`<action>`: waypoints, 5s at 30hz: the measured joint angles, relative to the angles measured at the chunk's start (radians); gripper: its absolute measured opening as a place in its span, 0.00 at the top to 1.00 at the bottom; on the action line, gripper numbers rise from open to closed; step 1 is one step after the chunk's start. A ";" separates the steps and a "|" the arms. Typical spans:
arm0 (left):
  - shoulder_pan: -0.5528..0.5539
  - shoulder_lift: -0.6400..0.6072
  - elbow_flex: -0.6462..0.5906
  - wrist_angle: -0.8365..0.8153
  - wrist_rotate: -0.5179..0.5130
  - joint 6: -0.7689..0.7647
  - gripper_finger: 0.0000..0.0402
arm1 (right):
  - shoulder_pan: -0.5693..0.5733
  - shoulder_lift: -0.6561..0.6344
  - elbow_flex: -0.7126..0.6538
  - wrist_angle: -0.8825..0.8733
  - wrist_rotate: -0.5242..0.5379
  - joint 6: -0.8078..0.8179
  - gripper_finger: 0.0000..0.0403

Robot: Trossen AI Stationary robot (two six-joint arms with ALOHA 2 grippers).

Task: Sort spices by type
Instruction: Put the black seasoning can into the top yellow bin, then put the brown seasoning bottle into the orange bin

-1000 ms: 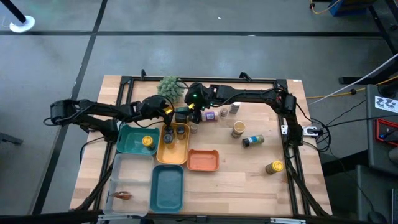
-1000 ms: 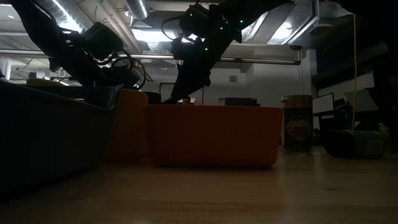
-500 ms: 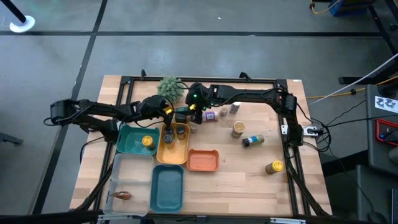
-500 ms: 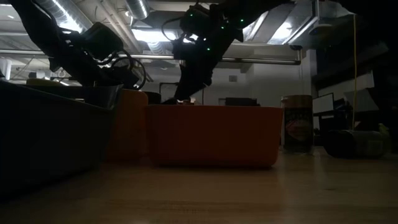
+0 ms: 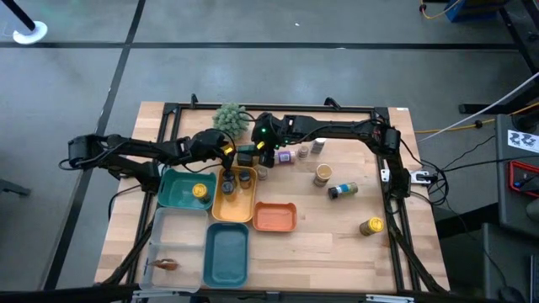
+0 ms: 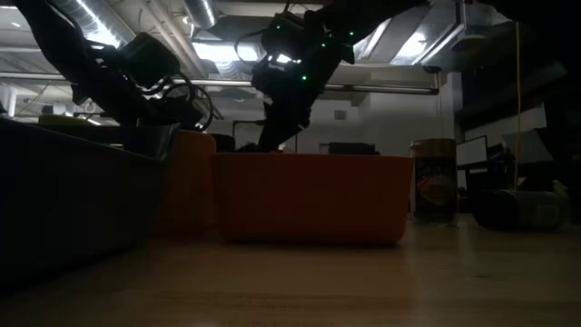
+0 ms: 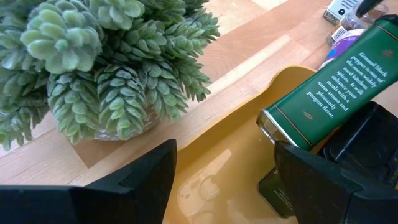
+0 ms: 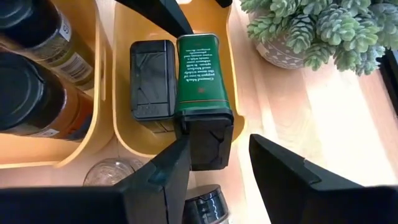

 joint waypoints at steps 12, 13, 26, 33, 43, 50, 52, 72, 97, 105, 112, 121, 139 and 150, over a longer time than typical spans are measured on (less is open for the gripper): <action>0.000 0.000 0.000 0.001 0.000 0.000 0.35 | 0.000 0.001 0.000 -0.044 0.009 -0.002 0.58; 0.000 0.000 0.000 0.001 0.000 0.000 0.35 | -0.001 0.001 0.000 -0.048 0.015 -0.002 0.58; 0.000 0.000 0.000 0.001 0.000 0.000 0.35 | -0.001 0.001 0.000 -0.040 0.014 -0.002 0.58; 0.000 0.000 0.000 -0.001 -0.001 0.004 0.35 | -0.001 0.001 0.000 0.014 -0.020 -0.001 0.58; 0.000 0.000 0.000 -0.003 -0.001 0.134 0.35 | 0.000 0.001 0.000 0.038 -0.020 -0.001 0.58; 0.000 -0.022 0.000 -0.004 -0.003 0.189 0.35 | 0.000 0.001 0.000 0.036 -0.020 -0.001 0.58; 0.000 -0.031 0.000 -0.005 -0.004 0.198 0.35 | 0.000 0.001 0.000 0.036 -0.020 -0.001 0.58; 0.000 -0.036 -0.001 -0.055 0.005 0.274 0.35 | -0.001 0.001 0.000 0.115 -0.062 0.009 0.58; 0.000 -0.040 0.000 -0.069 0.000 0.386 0.35 | 0.000 0.000 0.000 0.106 -0.065 0.009 0.59; 0.000 -0.149 0.000 -0.156 0.000 0.359 0.35 | 0.000 -0.012 0.000 0.108 -0.063 0.008 0.59; 0.000 -0.316 0.000 -0.167 0.000 0.371 0.35 | 0.000 -0.012 0.000 0.106 -0.063 0.067 0.54; 0.000 -0.525 0.000 -0.289 0.000 0.390 0.35 | 0.008 -0.017 0.000 0.092 -0.077 0.137 0.35; 0.000 -0.663 0.000 -0.416 0.000 0.379 0.35 | 0.151 -0.027 0.001 -0.124 -0.027 0.128 0.33; 0.000 -0.663 0.000 -0.458 0.000 0.355 0.35 | 0.150 0.022 -0.001 -0.115 -0.019 0.128 0.33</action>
